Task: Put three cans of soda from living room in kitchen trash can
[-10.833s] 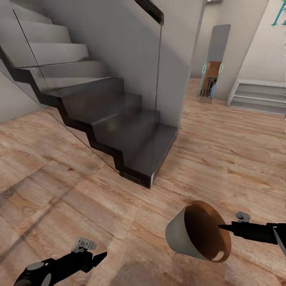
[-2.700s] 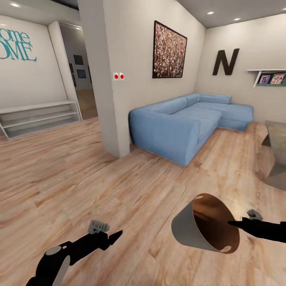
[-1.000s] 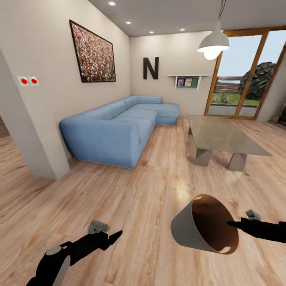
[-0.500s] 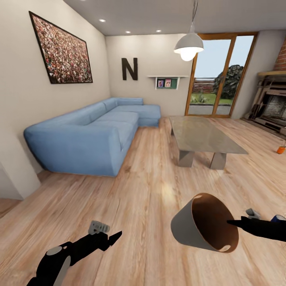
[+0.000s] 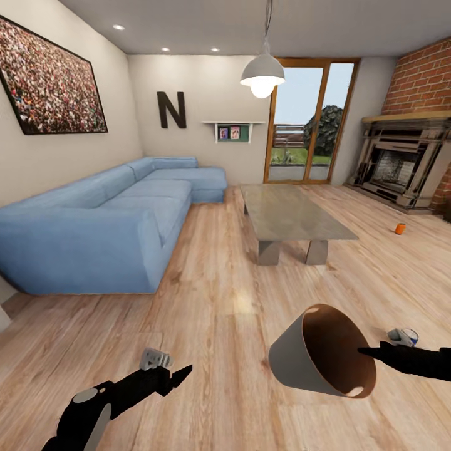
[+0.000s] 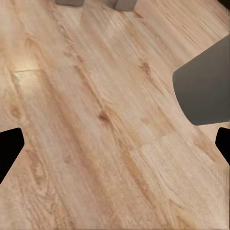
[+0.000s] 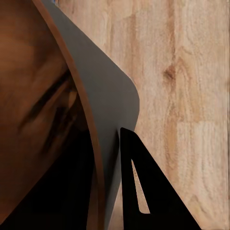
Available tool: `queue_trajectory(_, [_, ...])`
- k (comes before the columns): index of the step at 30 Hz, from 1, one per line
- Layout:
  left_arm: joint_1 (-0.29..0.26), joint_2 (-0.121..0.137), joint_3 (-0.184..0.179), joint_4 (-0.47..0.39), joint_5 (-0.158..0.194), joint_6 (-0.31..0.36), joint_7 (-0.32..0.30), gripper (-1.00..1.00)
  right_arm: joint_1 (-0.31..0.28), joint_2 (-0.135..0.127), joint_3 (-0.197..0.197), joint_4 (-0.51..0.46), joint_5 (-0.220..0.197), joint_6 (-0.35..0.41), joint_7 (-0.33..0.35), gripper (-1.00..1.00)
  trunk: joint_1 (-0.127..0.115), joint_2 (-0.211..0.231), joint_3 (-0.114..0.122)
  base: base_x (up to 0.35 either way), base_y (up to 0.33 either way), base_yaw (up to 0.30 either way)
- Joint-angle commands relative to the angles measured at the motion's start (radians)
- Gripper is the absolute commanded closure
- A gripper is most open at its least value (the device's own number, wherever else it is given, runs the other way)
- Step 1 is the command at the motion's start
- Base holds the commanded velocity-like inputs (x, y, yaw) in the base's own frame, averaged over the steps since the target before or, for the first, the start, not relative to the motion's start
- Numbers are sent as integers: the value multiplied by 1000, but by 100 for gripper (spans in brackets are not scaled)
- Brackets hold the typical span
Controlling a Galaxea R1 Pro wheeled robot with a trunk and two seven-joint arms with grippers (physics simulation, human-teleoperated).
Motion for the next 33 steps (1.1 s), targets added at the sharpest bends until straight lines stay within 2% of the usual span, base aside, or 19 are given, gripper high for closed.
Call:
queue_trajectory(1, [0, 0, 0, 0, 0, 0, 0, -100, -1, 0, -1, 0, -20, 15, 6, 100, 0, 0, 0, 3, 0, -282])
queue_trajectory(10, [0, 0, 0, 0, 0, 0, 0, -100, -1, -1, -3, -1, -22, 15, 6, 100, 0, 0, 0, 1, 0, -270])
queue_trajectory(20, [0, 0, 0, 0, 1, 0, 0, -100, -1, 0, -4, 0, -22, 16, 4, 100, 0, 0, 0, 0, 0, -81])
queue_trajectory(33, [0, 0, -1, 0, 0, 1, -1, -100, -1, -1, -3, -1, -25, 16, 4, 100, 0, 0, 0, 0, 0, -270])
